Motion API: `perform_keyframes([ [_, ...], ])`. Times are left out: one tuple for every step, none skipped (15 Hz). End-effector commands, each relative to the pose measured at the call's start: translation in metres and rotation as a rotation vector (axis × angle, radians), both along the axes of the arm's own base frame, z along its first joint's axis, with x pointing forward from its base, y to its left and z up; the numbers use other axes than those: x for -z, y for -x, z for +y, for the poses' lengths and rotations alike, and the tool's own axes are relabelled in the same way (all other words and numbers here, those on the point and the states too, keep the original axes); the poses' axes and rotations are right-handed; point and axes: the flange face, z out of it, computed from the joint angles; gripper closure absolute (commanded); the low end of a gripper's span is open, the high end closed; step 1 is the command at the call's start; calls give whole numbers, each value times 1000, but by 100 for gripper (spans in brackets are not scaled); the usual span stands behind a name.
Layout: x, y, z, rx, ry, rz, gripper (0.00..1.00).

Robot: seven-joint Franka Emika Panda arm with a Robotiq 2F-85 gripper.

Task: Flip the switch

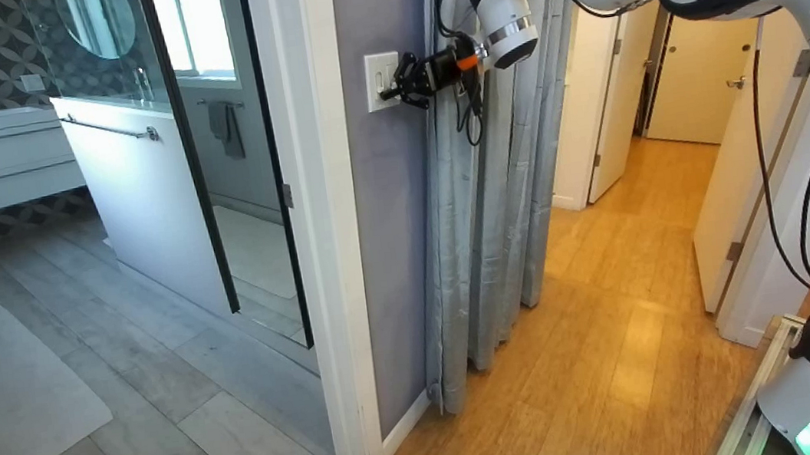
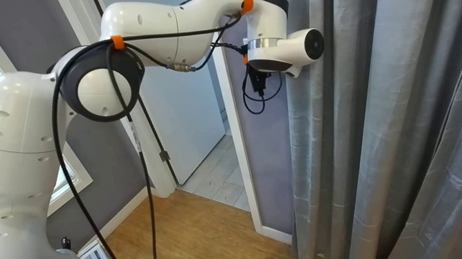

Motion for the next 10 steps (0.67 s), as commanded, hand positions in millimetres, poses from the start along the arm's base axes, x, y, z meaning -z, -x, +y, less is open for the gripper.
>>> perform_keyframes([
  [-20, -10, -9, 72, -73, -59, 100],
  [-22, -9, -9, 72, -78, -65, 100],
  [-24, -9, -10, 71, -81, -73, 100],
  [-25, -9, -10, 71, -84, -76, 100],
  [-26, -9, -10, 70, -82, -79, 100],
  [-27, -9, -10, 70, -83, -82, 100],
  [-28, -8, -10, 73, -85, -89, 100],
  [-29, -8, -10, 71, -86, -91, 100],
  [-33, -7, -12, 76, -103, -105, 100],
  [-39, -7, -15, 91, -119, -123, 100],
])
